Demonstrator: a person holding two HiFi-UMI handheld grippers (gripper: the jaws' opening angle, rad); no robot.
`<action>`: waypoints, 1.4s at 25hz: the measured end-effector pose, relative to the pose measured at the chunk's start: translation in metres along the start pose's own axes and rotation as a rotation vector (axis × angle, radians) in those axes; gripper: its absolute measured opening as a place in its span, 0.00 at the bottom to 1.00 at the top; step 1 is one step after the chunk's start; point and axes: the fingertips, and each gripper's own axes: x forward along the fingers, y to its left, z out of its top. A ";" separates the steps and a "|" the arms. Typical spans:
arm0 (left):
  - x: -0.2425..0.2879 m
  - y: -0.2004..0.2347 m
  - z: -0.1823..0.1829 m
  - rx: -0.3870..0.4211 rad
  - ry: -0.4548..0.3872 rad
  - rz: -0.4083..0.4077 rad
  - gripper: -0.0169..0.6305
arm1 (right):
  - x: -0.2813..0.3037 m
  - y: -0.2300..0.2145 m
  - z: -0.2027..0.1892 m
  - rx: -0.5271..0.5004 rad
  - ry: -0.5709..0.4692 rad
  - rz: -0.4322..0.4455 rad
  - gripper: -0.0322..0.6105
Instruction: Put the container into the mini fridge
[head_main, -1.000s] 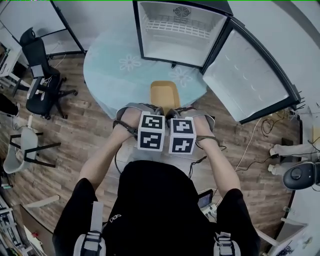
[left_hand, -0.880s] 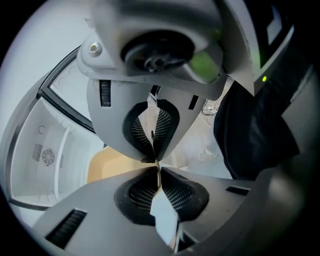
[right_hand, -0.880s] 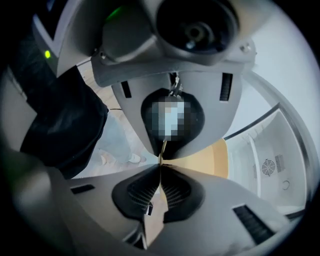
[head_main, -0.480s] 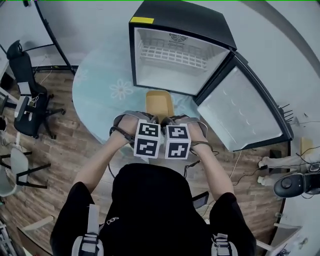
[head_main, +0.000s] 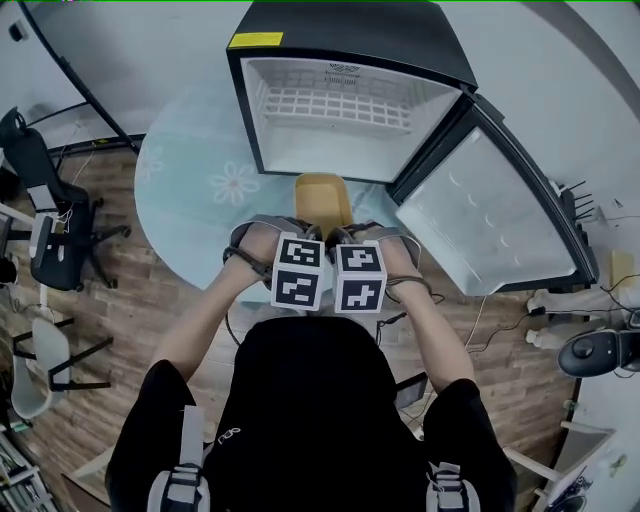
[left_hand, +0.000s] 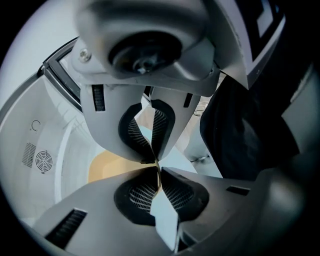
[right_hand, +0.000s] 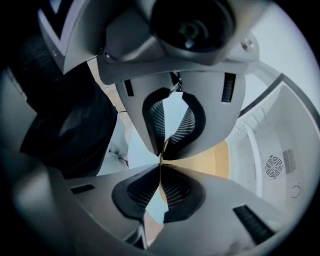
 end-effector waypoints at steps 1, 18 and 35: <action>0.000 0.003 0.003 0.005 -0.005 -0.001 0.09 | -0.002 -0.002 -0.003 0.004 0.000 0.001 0.08; -0.050 0.099 0.025 0.040 0.026 0.156 0.09 | -0.062 -0.089 -0.028 -0.021 0.025 -0.139 0.08; -0.044 0.162 0.022 0.009 0.040 0.201 0.09 | -0.063 -0.146 -0.050 -0.029 0.049 -0.174 0.08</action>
